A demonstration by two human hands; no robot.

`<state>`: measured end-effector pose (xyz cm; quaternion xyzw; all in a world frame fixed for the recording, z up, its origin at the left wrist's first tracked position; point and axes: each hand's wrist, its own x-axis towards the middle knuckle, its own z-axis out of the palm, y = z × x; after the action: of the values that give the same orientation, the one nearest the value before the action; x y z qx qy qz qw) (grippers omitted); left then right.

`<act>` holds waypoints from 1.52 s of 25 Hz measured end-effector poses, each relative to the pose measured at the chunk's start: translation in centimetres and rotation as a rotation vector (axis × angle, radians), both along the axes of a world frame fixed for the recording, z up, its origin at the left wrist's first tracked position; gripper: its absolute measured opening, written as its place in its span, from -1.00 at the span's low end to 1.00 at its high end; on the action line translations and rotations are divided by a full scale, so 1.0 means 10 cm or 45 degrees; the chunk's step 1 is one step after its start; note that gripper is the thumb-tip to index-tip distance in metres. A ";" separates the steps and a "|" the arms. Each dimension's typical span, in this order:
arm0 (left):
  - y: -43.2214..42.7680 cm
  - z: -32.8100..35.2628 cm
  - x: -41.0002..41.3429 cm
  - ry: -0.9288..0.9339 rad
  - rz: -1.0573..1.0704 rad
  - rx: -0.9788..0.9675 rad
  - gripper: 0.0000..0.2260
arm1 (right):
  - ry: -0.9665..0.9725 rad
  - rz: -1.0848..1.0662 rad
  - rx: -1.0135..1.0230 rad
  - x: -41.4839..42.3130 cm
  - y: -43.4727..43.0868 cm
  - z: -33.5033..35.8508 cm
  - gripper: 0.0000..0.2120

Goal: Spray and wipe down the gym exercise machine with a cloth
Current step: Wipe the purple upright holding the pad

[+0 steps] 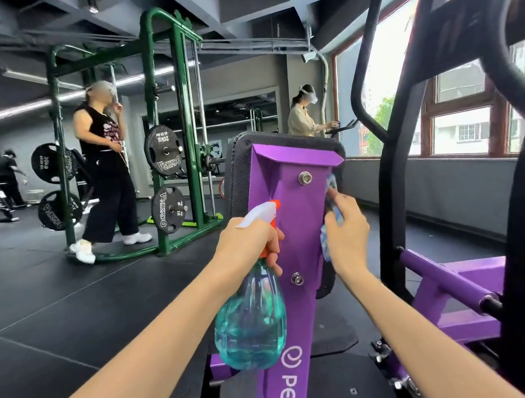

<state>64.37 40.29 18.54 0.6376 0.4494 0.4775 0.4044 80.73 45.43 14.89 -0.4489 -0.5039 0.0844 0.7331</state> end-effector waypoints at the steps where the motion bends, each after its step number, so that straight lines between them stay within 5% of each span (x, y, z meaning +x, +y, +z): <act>1: 0.01 -0.01 0.02 -0.005 -0.010 0.000 -0.45 | -0.082 0.002 -0.006 -0.03 -0.06 -0.16 -0.61; 5: -0.03 0.01 0.06 0.067 0.000 -0.024 -0.74 | -0.089 0.096 -0.019 0.10 -0.03 0.11 -0.62; 8: 0.01 -0.01 0.06 0.072 0.025 -0.020 -0.60 | -0.117 0.011 -0.005 0.04 0.02 0.19 -0.53; 12: 0.03 -0.13 0.04 0.046 0.078 -0.035 -0.68 | -0.138 0.136 -0.167 -0.07 -0.26 -0.70 -0.56; 15: 0.01 -0.20 0.01 0.080 0.112 -0.011 -0.58 | -0.238 -0.107 0.102 0.02 -0.25 -0.49 -0.68; 21: 0.09 -0.31 -0.11 0.185 0.195 -0.004 -0.47 | -1.354 -0.282 0.547 0.07 -0.18 -0.85 -0.58; 23: 0.06 -0.32 -0.13 0.198 0.224 -0.003 -0.46 | -1.416 -0.327 0.599 0.13 -0.14 -0.57 -0.57; 26: 0.01 -0.31 -0.12 0.176 0.245 0.003 -0.58 | -1.091 -0.368 0.507 -0.06 -0.11 -0.08 -0.51; 30: -0.05 -0.36 -0.22 0.160 0.296 -0.014 -0.80 | -1.815 -0.454 0.699 -0.19 -0.19 -0.69 -0.67; 34: -0.02 -0.47 -0.37 0.175 0.341 -0.043 -0.59 | -1.710 -0.765 0.516 -0.46 -0.08 0.14 -0.73; 38: -0.14 -0.49 -0.42 0.097 0.360 -0.037 -0.78 | -2.039 -1.041 0.233 -0.65 -0.05 -0.06 -0.57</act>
<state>60.17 38.87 13.68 0.5797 0.5567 0.4985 0.3249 74.27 44.91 14.30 -0.4573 -0.6692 -0.5610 0.1683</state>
